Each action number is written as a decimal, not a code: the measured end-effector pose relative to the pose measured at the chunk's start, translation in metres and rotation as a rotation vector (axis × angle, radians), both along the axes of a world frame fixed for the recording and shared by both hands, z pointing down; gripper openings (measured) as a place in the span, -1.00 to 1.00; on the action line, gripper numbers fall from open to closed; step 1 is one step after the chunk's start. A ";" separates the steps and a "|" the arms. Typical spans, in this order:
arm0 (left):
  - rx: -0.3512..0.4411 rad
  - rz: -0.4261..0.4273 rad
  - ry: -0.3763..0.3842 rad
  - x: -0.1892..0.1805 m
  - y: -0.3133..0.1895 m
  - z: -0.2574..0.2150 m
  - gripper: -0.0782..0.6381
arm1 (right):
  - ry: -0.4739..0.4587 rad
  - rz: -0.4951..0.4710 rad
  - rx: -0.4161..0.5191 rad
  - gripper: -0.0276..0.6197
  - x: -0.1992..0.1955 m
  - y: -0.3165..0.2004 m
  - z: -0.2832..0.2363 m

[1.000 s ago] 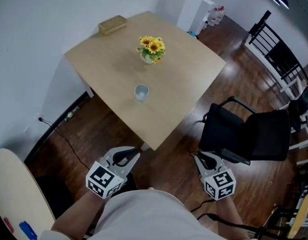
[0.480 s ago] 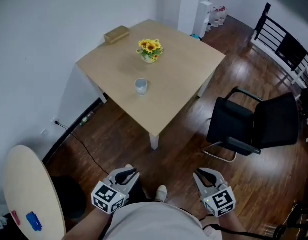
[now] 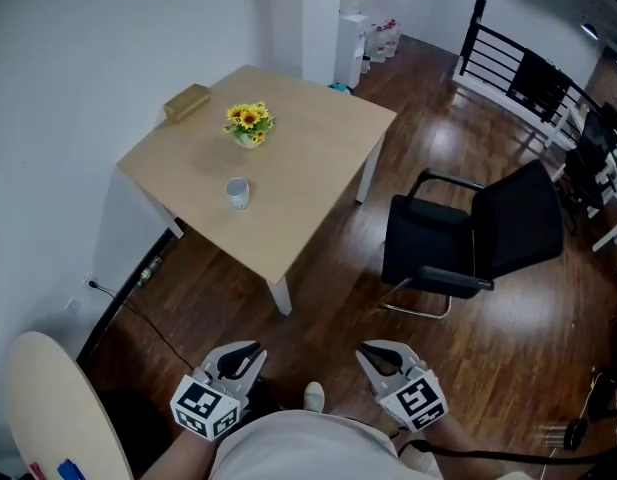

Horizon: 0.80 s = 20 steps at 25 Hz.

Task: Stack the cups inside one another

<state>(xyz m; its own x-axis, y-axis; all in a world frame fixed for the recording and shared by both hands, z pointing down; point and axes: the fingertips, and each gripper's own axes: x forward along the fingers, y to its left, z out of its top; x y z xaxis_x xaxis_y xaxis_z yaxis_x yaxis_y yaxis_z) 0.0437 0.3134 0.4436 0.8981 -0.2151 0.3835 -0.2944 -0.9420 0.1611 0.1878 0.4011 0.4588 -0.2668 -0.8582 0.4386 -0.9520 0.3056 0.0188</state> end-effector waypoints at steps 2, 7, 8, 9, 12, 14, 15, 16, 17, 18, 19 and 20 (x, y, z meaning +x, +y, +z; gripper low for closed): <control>-0.023 -0.013 -0.014 -0.008 0.007 0.011 -0.62 | 0.020 -0.008 0.012 -0.82 -0.002 0.001 -0.003; -0.012 -0.003 -0.027 -0.018 0.018 0.015 -0.62 | 0.010 0.000 0.015 -0.83 -0.006 0.007 -0.003; -0.008 -0.002 -0.022 -0.017 0.019 0.013 -0.62 | 0.012 -0.001 0.014 -0.83 -0.006 0.008 -0.002; -0.004 0.000 -0.018 -0.016 0.020 0.011 -0.62 | 0.013 -0.002 0.013 -0.83 -0.006 0.008 -0.003; 0.008 0.004 -0.007 -0.015 0.023 0.006 -0.62 | 0.012 -0.012 0.019 -0.84 -0.011 0.006 -0.005; 0.009 -0.003 -0.005 -0.018 0.024 0.006 -0.62 | 0.020 -0.025 0.024 -0.85 -0.015 0.004 -0.006; 0.008 -0.008 -0.007 -0.021 0.025 0.007 -0.62 | 0.031 -0.032 0.028 -0.85 -0.016 0.004 -0.007; 0.008 -0.014 -0.011 -0.023 0.025 0.009 -0.63 | 0.045 -0.040 0.034 -0.86 -0.017 0.004 -0.008; 0.011 -0.020 -0.017 -0.025 0.026 0.010 -0.62 | 0.060 -0.048 0.040 -0.87 -0.018 0.003 -0.009; 0.017 -0.023 -0.024 -0.026 0.027 0.010 -0.62 | 0.072 -0.056 0.044 -0.87 -0.019 0.003 -0.010; 0.026 -0.026 -0.032 -0.028 0.028 0.010 -0.62 | 0.080 -0.063 0.047 -0.87 -0.019 0.003 -0.011; 0.035 -0.027 -0.040 -0.029 0.029 0.010 -0.62 | 0.087 -0.069 0.049 -0.87 -0.020 0.002 -0.011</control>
